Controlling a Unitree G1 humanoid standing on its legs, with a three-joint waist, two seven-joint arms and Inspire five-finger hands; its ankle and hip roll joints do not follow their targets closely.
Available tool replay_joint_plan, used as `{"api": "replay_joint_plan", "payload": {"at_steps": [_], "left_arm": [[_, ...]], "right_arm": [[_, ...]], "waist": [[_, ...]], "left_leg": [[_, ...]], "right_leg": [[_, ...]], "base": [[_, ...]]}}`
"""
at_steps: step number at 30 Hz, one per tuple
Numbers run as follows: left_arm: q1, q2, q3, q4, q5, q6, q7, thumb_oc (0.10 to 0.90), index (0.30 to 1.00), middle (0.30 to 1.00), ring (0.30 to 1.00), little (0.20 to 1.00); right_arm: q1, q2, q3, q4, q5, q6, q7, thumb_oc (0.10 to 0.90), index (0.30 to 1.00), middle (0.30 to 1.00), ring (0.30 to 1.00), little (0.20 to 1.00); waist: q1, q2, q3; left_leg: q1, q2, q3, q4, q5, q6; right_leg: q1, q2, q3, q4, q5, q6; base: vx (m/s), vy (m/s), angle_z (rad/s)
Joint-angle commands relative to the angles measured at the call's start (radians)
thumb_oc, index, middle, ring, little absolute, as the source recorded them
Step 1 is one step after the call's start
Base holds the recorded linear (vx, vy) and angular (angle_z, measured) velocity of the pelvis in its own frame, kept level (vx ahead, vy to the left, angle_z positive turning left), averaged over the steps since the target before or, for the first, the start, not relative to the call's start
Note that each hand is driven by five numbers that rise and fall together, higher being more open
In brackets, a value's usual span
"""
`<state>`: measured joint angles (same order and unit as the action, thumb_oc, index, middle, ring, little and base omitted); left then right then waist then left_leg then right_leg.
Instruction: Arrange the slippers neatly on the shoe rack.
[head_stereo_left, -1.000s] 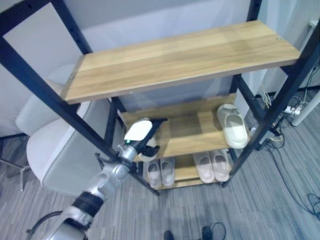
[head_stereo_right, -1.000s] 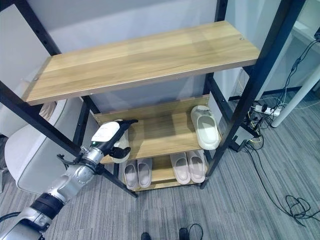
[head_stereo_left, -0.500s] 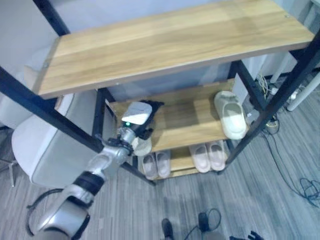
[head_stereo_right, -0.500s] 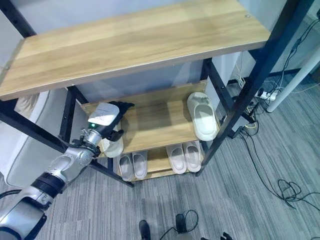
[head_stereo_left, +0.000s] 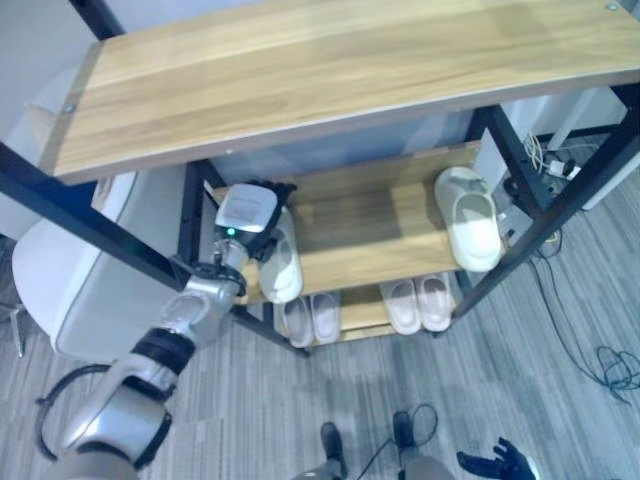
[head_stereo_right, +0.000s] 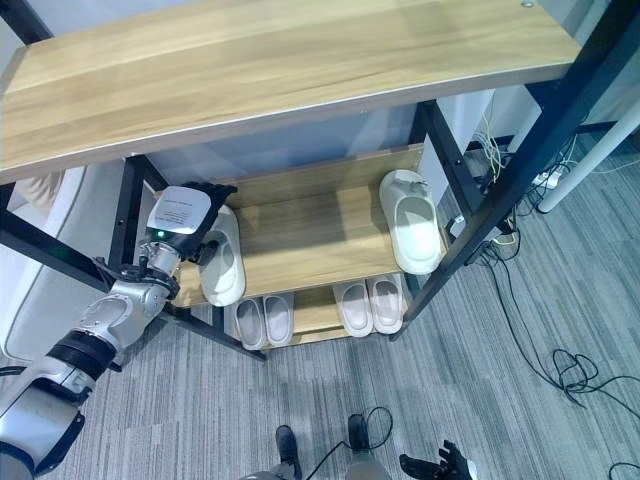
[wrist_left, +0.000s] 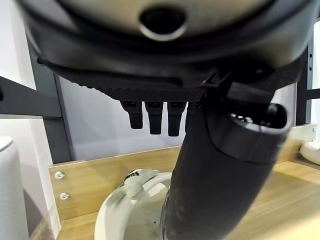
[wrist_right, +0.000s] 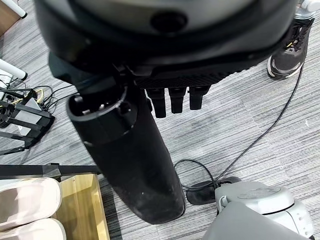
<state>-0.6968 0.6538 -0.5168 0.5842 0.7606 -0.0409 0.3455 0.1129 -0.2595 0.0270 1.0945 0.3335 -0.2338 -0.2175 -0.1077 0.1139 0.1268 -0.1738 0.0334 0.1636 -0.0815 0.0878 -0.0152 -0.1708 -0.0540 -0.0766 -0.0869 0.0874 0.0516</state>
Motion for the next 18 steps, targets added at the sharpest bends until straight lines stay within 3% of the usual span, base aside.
{"api": "replay_joint_plan", "payload": {"at_steps": [1,6,7,8,13,18], "left_arm": [[-0.200,0.044,0.038,0.059,0.024,0.027,0.090,0.800,0.900,0.900,0.900,0.900],[-0.285,0.034,-0.049,0.178,0.064,0.062,0.077,0.800,0.900,0.900,0.900,0.900],[-0.303,0.027,-0.064,0.213,0.064,0.069,0.069,0.538,0.507,0.507,0.507,0.507],[-0.324,0.020,-0.077,0.250,0.060,0.075,0.068,0.400,0.300,0.300,0.300,0.300],[-0.371,-0.024,-0.065,0.356,0.024,0.118,0.079,0.400,0.300,0.300,0.300,0.300],[-0.362,-0.055,-0.062,0.316,0.039,0.110,0.097,0.400,0.300,0.300,0.300,0.300]], "right_arm": [[0.009,-0.037,0.016,-0.038,-0.024,-0.031,-0.032,0.800,0.900,0.900,0.900,0.900],[-0.020,-0.054,0.035,-0.046,-0.021,-0.032,-0.038,0.800,0.900,0.900,0.900,0.900],[-0.027,-0.057,0.040,-0.048,-0.022,-0.033,-0.040,0.800,0.900,0.900,0.900,0.900],[-0.035,-0.061,0.045,-0.051,-0.021,-0.033,-0.042,0.800,0.900,0.900,0.900,0.900],[-0.043,-0.061,0.054,-0.070,-0.015,-0.034,-0.052,0.800,0.900,0.900,0.900,0.900],[-0.044,-0.059,0.060,-0.065,-0.021,-0.035,-0.056,0.800,0.900,0.900,0.900,0.900]], "waist": [[0.002,-0.010,-0.029],[-0.004,-0.012,-0.015],[-0.004,-0.014,-0.013],[-0.004,-0.015,-0.010],[-0.009,-0.023,0.006],[-0.015,-0.024,0.020]], "left_leg": [[0.016,-0.012,-0.041,-0.006,-0.084,-0.052],[-0.008,-0.010,-0.038,-0.006,-0.077,-0.051],[-0.013,-0.009,-0.036,-0.006,-0.076,-0.051],[-0.019,-0.008,-0.035,-0.006,-0.074,-0.051],[-0.031,-0.004,-0.024,-0.006,-0.072,-0.049],[-0.022,-0.004,-0.015,-0.006,-0.077,-0.046]], "right_leg": [[-0.011,-0.060,-0.036,0.002,-0.040,0.099],[-0.036,-0.059,-0.036,0.003,-0.030,0.104],[-0.043,-0.059,-0.035,0.003,-0.027,0.105],[-0.049,-0.059,-0.034,0.003,-0.025,0.106],[-0.068,-0.056,-0.024,0.006,-0.020,0.107],[-0.070,-0.057,-0.012,0.011,-0.023,0.104]], "base": [[0.00,0.000,0.00],[0.00,0.000,-0.01],[0.00,0.000,0.00],[0.00,0.000,0.00],[-0.01,-0.011,-0.11],[0.00,-0.004,-0.08]]}}
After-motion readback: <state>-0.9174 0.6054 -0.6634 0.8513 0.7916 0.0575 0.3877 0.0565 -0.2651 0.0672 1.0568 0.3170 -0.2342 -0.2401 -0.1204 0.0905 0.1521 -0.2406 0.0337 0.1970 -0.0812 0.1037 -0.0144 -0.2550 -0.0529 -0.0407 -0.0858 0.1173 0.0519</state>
